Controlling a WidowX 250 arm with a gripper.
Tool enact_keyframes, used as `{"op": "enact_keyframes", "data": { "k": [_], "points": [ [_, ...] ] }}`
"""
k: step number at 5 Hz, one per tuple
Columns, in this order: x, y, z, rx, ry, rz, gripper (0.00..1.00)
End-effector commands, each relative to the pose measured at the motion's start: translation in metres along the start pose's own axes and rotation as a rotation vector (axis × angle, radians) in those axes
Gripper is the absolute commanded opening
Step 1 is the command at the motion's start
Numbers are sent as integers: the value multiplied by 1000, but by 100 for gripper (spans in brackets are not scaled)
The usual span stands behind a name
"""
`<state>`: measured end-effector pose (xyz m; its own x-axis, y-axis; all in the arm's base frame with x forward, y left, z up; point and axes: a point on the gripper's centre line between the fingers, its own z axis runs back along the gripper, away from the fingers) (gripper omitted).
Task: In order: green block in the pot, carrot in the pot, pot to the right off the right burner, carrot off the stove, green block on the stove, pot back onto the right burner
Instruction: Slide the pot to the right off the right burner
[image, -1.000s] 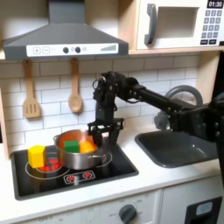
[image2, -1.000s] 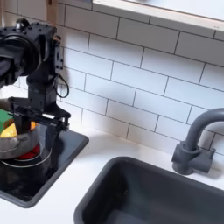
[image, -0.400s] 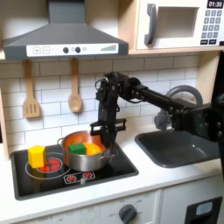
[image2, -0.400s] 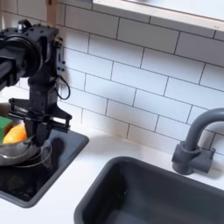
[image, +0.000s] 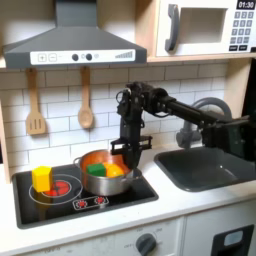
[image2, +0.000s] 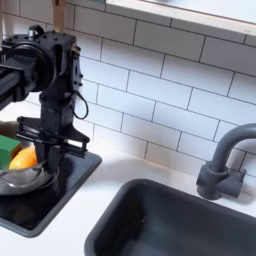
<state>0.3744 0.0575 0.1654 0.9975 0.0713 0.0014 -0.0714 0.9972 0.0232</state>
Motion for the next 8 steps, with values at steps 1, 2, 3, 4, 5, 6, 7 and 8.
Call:
{"op": "enact_keyframes", "data": {
  "k": [1,2,3,4,5,6,7,8],
  "points": [
    [-13,-20,5,-30,6,-42,0],
    [-17,-25,7,-30,6,-56,0],
    [-21,-32,7,-39,11,-76,0],
    [-27,-38,10,-44,8,-85,0],
    [-31,-40,7,-38,11,-92,0],
    [-34,-45,5,-10,7,-107,0],
    [-36,-52,2,-26,14,-121,0],
    [-40,-57,-2,-25,15,-135,0]
  ]
}}
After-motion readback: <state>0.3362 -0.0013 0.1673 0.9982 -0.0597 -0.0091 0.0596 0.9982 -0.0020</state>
